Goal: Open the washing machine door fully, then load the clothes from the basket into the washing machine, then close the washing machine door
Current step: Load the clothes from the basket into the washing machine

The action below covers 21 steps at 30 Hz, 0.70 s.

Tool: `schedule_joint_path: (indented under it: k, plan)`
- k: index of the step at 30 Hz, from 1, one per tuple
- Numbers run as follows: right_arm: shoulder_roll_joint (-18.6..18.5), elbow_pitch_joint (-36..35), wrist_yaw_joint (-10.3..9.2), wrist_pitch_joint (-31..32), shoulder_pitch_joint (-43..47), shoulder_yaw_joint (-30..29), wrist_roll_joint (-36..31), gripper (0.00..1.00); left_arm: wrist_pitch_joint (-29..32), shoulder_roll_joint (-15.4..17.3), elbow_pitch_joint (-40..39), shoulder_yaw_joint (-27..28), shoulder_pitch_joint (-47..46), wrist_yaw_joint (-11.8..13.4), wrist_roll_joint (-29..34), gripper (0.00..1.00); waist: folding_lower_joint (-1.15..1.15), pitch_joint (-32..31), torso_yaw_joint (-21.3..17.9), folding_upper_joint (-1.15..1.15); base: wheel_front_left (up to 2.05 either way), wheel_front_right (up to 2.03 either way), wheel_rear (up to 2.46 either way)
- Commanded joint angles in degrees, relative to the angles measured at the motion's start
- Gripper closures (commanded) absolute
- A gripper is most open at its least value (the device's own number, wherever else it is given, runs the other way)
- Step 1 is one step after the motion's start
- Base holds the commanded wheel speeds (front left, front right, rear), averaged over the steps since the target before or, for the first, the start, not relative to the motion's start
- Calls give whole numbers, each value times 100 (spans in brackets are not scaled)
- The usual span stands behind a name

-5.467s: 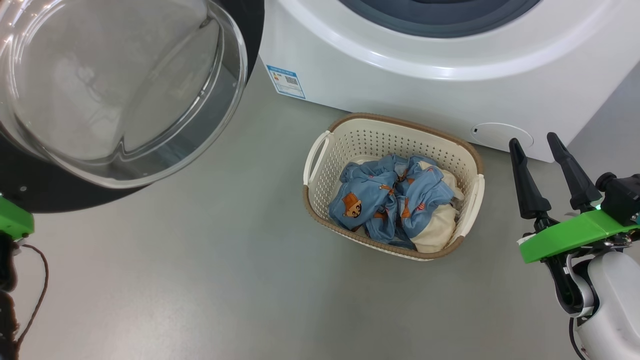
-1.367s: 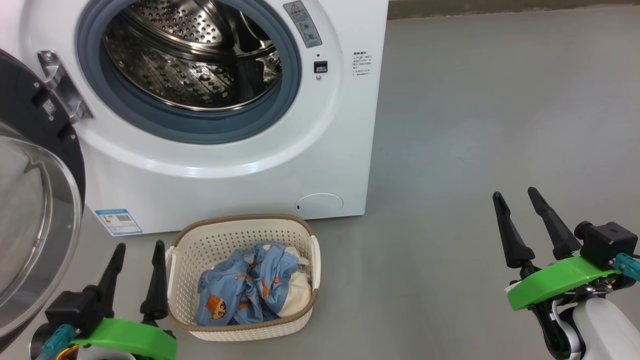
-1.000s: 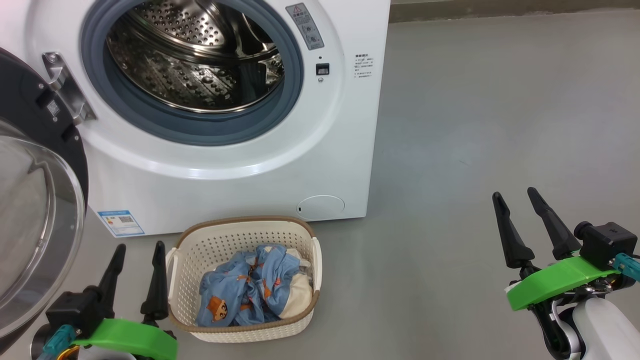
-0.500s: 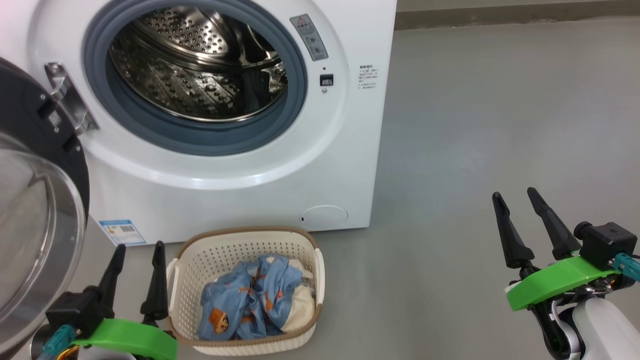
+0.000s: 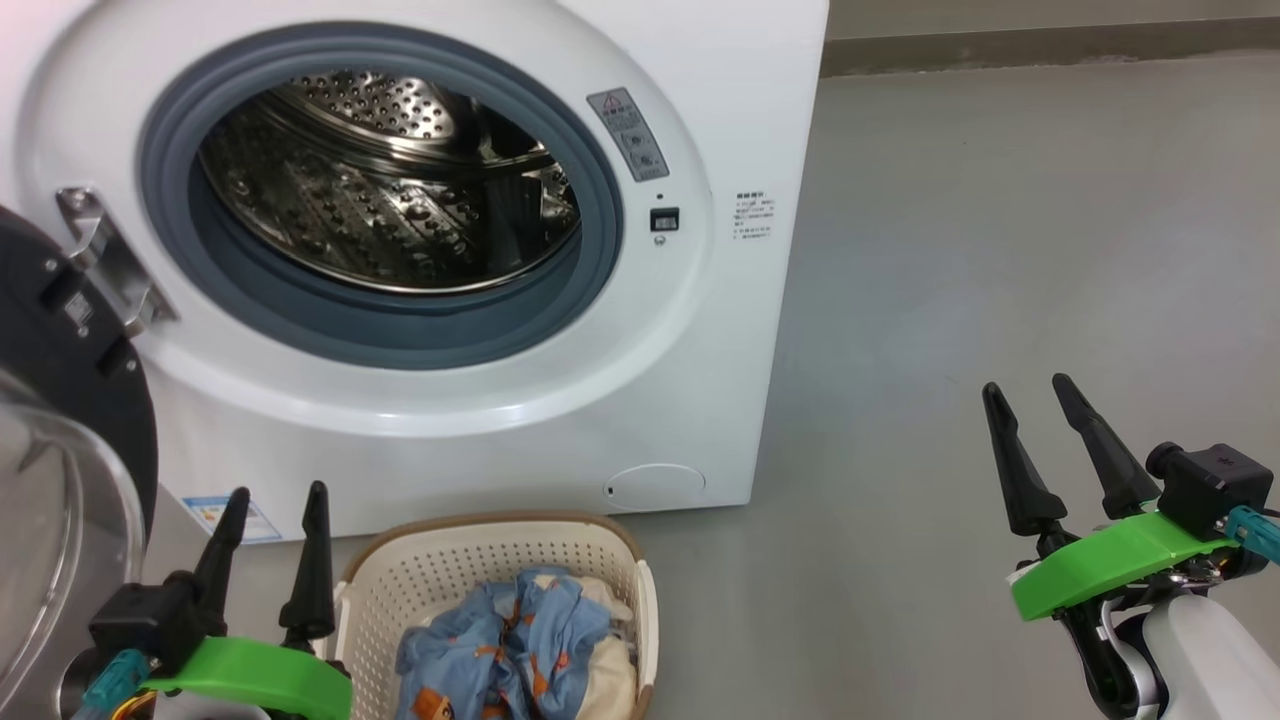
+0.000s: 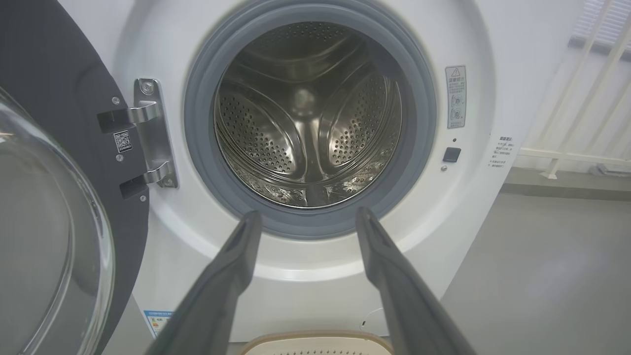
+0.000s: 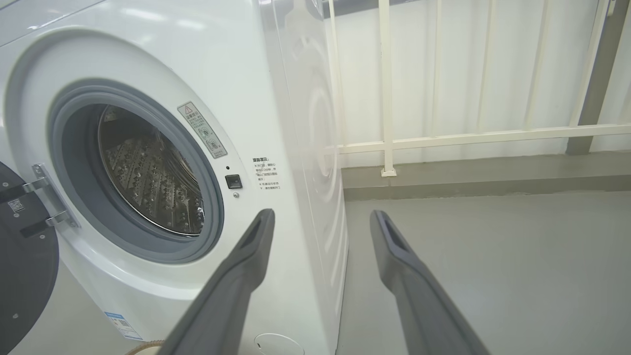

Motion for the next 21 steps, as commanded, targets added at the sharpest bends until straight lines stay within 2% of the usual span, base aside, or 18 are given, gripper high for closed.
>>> schedule_joint_path:
  k: [1,7,21]
  plan:
    - [-42,-155,32,-70,-12,62,16,0,-61,177,-168,232,-147,18,-12,0,0,16,-1,0,103,-103,0]
    - [-36,-176,32,-70,-33,44,-1,0,-57,174,-204,224,-171,15,-38,0,0,90,8,0,56,-56,0]
    - [-76,-165,32,-70,-56,99,-18,0,-59,140,-196,188,-169,10,-57,0,0,129,36,0,1,-1,0]
